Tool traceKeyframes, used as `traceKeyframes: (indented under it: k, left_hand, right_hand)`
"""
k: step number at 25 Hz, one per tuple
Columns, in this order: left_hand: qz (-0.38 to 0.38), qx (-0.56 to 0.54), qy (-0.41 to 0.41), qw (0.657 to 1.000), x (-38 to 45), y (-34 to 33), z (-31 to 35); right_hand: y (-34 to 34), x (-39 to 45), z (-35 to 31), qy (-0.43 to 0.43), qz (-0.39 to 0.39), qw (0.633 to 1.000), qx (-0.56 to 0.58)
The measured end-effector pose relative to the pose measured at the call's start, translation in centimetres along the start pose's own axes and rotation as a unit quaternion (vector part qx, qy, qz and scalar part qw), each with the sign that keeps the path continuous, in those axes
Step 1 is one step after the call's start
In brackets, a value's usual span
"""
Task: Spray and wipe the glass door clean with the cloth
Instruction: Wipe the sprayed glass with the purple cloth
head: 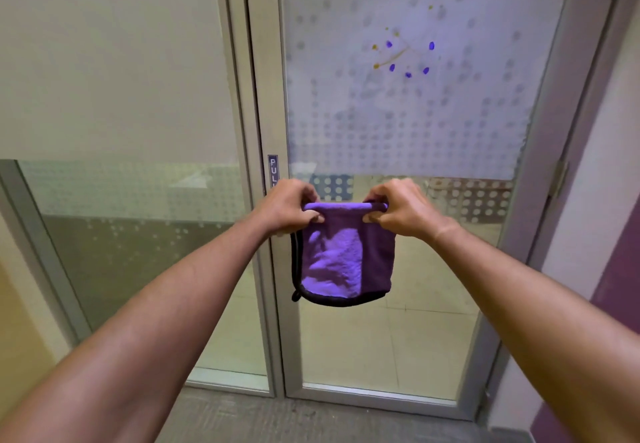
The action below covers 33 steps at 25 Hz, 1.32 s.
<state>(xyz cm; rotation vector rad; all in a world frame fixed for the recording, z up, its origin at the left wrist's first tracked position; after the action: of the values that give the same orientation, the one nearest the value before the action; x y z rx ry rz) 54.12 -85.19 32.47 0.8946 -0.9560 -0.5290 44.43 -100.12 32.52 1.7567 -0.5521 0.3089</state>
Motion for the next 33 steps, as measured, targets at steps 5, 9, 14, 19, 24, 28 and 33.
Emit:
traceKeyframes:
  k: [5,9,14,19,24,28,33]
  left_hand:
    - [-0.022,-0.086,0.02,0.996,6.5,-1.9,-2.7]
    - [-0.028,-0.114,0.032,0.993,12.0,-2.9,-5.9]
    - [-0.013,-0.128,0.006,0.992,19.6,-2.3,-8.8]
    - [0.037,-0.158,-0.019,0.987,25.9,-0.2,-10.1]
    - [0.108,-0.184,-0.057,0.975,31.9,3.7,-8.5]
    - [0.179,-0.178,-0.079,0.964,36.9,7.2,-6.6]
    - [0.241,-0.171,-0.095,0.951,42.1,10.9,-4.8]
  right_hand:
    - [0.6,4.8,3.1,-0.002,0.002,1.0,-0.013]
    - [0.1,9.5,6.5,-0.042,0.002,0.999,0.026]
    - [0.0,15.8,9.9,-0.071,0.045,0.996,0.024]
    - [2.6,20.8,12.2,-0.083,0.131,0.987,0.043]
    - [7.5,25.2,14.3,-0.084,0.227,0.968,0.064]
    - [12.5,28.7,15.1,-0.043,0.308,0.948,0.068]
    - [17.4,33.1,16.1,-0.014,0.38,0.921,0.087]
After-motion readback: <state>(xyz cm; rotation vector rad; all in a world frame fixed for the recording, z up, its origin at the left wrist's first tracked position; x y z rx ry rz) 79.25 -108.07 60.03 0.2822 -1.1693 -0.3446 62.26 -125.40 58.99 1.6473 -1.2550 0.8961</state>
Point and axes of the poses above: each hand's wrist, its own x-axis towards the middle knuckle, its own y-axis out of the back of the hand, z = x × y, the point moved 10 cm from there along x, towards the middle knuckle, and after that the axes turned 3 degrees about -y, right-handed, at the moved point
